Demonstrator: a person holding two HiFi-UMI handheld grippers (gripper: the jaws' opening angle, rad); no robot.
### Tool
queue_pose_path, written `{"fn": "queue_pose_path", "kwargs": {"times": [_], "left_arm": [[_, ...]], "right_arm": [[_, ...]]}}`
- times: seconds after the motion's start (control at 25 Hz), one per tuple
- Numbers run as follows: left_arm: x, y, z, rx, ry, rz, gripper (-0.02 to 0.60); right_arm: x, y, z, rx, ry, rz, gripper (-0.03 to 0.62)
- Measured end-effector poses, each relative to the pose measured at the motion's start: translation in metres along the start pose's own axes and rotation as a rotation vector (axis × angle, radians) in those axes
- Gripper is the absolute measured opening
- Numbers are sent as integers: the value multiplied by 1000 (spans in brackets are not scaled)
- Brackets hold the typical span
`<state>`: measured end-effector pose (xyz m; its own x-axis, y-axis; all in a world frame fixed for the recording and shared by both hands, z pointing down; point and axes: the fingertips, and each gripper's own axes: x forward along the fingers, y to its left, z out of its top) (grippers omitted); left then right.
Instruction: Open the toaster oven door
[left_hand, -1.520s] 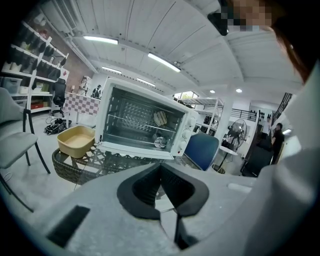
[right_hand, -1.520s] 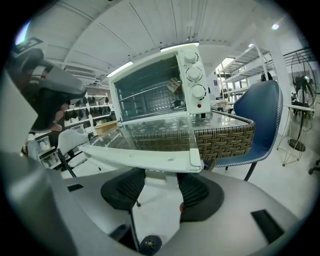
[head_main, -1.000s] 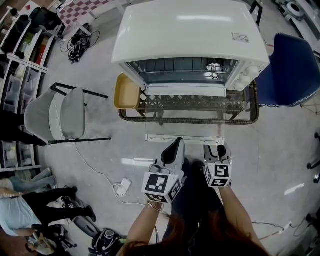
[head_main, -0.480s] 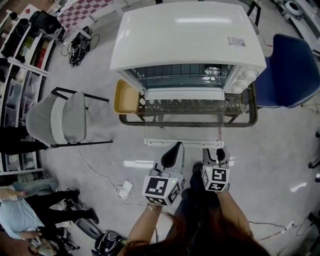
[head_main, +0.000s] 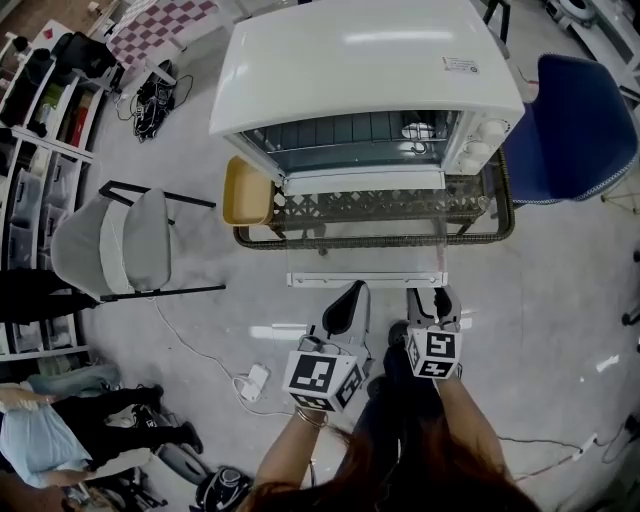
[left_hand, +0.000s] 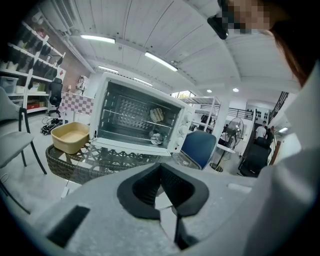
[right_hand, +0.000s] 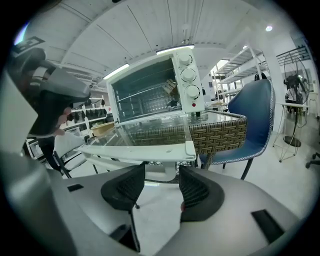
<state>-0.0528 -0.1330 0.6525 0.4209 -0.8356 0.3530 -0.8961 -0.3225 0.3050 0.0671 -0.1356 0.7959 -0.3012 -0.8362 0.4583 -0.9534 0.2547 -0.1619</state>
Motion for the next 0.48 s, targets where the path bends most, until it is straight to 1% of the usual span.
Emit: {"fn": "queue_pose_path", "kwargs": {"times": [0.28,0.48], "left_arm": [[-9,-6,-6,9,2,-11,14],[-21,-13,-5,15,1,-11,14]], "right_arm": [[-10,2,-3,-18,5,1,205],[-27,3,-12,-4,45,0,199]]}}
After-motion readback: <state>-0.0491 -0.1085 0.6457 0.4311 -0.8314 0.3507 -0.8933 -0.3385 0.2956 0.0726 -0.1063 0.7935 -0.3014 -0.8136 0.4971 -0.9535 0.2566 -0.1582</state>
